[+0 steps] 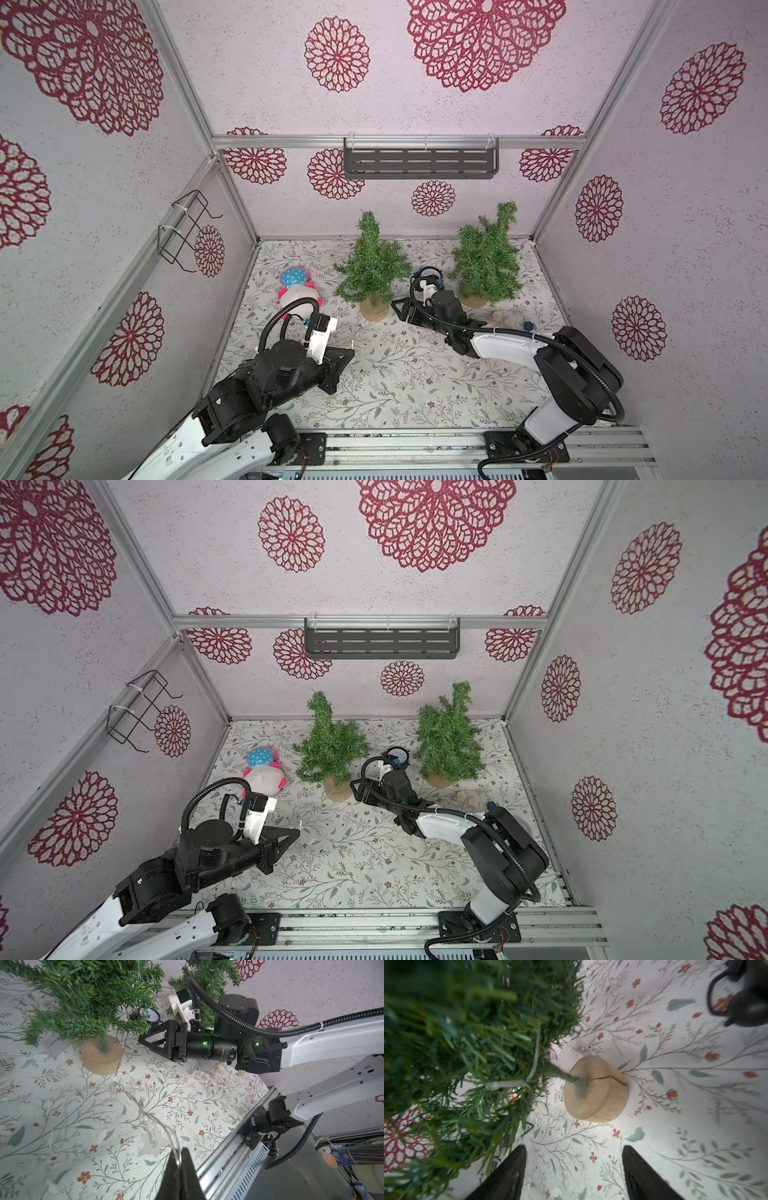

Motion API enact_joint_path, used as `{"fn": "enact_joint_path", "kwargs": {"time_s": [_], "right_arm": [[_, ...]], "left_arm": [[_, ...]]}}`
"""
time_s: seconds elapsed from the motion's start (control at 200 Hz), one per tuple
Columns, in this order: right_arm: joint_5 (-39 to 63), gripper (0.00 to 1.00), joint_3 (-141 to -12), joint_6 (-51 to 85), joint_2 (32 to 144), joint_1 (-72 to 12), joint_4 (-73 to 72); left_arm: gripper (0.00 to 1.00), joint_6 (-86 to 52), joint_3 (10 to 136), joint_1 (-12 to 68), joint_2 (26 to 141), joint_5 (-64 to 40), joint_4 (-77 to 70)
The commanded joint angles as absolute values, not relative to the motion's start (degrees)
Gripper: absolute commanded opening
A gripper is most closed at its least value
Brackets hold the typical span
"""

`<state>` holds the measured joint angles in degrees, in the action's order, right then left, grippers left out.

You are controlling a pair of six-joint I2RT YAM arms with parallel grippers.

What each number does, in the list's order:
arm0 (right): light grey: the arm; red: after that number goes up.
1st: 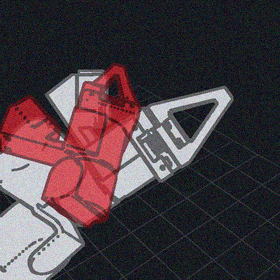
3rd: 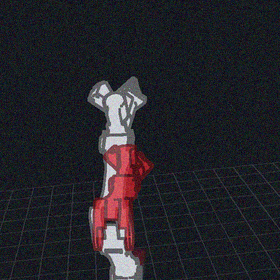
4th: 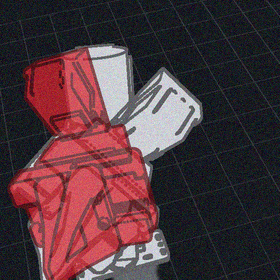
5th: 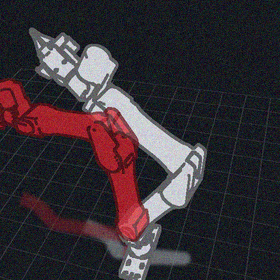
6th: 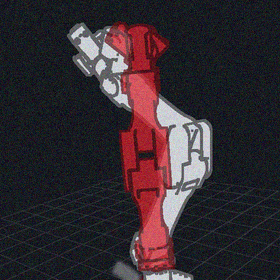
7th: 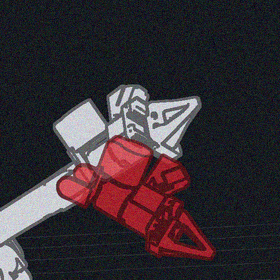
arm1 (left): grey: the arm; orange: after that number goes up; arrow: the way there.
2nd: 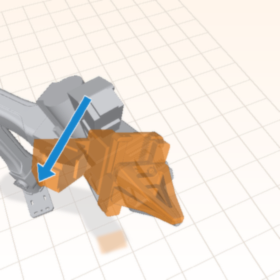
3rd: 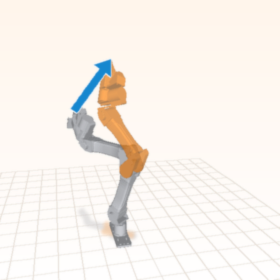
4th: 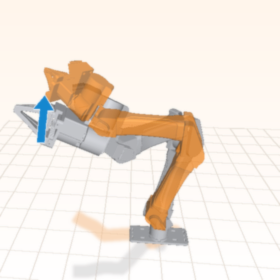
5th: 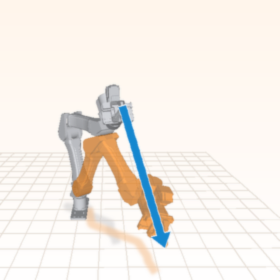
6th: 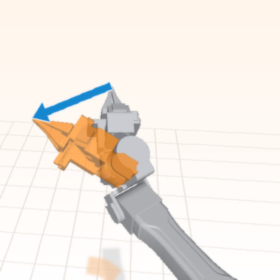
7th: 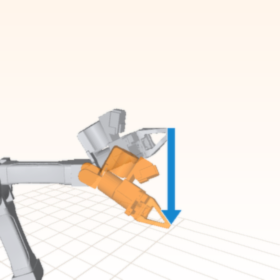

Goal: Wrap string light around the christmas tree
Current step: Wrap the light string around the Christmas tree.

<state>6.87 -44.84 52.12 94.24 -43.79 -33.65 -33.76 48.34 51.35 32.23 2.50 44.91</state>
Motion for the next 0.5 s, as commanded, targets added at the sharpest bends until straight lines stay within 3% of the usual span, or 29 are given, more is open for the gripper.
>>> {"fn": "enact_joint_path", "kwargs": {"time_s": [0.0,0.29,0.495], "right_arm": [[6.52,0.74,-43.64,58.17,94.73,-45.99,-43.97],[4.34,0.69,-38.00,62.45,90.00,-48.16,-47.41],[6.02,0.58,-42.23,63.50,96.11,-48.29,-49.11]], "left_arm": [[0.00,-32.88,49.00,50.75,33.07,3.28,46.32],[0.00,-32.32,46.94,50.79,35.07,2.02,43.61],[0.00,-30.81,48.01,50.78,36.47,0.81,43.25]]}}
